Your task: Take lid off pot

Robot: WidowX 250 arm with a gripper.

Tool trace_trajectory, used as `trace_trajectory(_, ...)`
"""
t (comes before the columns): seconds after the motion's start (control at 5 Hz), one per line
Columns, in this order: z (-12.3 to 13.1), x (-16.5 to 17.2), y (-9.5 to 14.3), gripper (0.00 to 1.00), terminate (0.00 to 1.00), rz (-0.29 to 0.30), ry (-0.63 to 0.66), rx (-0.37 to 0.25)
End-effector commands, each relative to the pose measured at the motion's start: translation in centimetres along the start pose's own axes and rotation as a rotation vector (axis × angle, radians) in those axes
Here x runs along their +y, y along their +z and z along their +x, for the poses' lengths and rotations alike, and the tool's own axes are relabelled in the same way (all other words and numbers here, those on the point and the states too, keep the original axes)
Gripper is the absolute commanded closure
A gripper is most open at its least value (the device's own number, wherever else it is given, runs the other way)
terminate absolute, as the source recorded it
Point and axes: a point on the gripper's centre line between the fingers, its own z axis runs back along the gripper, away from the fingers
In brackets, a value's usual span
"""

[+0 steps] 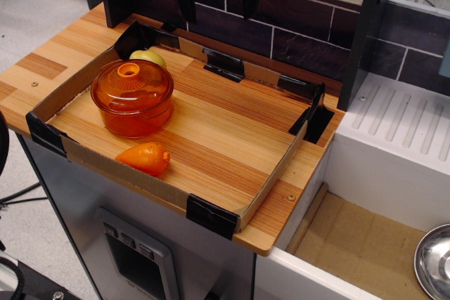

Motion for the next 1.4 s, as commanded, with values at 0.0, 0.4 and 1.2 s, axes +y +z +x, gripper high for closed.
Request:
trace_trajectory(0.0,1.6,4.6,1.8,0.0,0.0,0.021,-0.021,-0.034)
trace_trajectory(0.4,0.1,8.6,0.9,0.0,0.0,0.079,-0.073,-0.018)
trace_trajectory(1.2,0.8,9.2,-2.9,0.0,0.0,0.093,-0.062,-0.021)
